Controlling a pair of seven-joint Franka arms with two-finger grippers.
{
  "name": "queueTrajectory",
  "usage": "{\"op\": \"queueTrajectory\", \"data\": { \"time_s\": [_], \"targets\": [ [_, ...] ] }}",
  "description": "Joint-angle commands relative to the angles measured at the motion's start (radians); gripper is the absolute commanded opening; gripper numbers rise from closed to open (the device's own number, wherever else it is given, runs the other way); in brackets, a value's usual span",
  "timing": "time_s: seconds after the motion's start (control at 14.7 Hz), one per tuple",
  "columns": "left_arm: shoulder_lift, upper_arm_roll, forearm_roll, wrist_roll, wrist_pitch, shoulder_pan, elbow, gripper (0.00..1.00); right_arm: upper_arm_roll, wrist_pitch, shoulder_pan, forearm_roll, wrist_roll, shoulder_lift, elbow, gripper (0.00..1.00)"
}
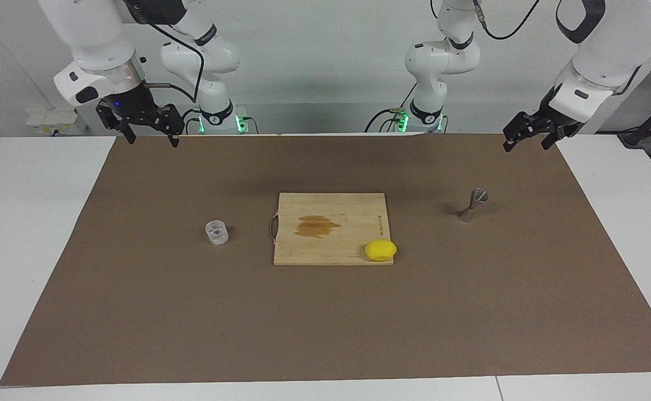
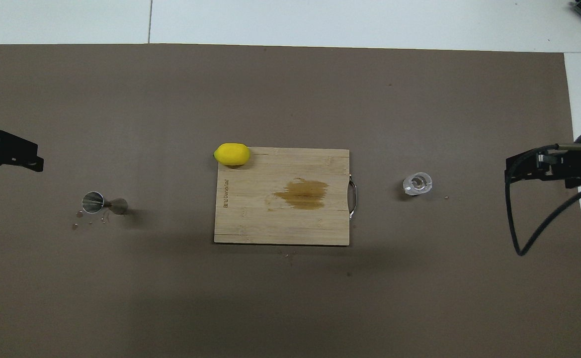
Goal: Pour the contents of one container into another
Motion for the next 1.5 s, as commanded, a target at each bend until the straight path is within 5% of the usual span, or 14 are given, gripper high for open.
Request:
{"op": "queueTrajectory", "data": {
  "time_s": [0.0, 0.41, 0.82, 1.43],
  "targets": [
    [-0.019, 0.008, 0.018, 0.002, 0.008, -0.011, -0.019, 1.00, 0.000, 0.001, -0.007, 0.000, -0.026, -0.018, -0.020, 1.00],
    [-0.025, 0.009, 0.018, -0.003, 0.100, 0.000, -0.049, 1.00, 0.000, -0.002, -0.007, 0.000, -0.031, -0.020, -0.020, 1.00],
    [-0.087, 0.018, 0.016, -0.007, 0.371, 0.008, -0.255, 1.00, -0.001, 0.001, -0.007, 0.000, -0.029, -0.018, -0.020, 1.00],
    [-0.110, 0.020, 0.016, 0.009, 0.454, 0.054, -0.339, 1.00, 0.000, -0.001, -0.007, 0.000, -0.029, -0.018, -0.020, 1.00]
  ]
}}
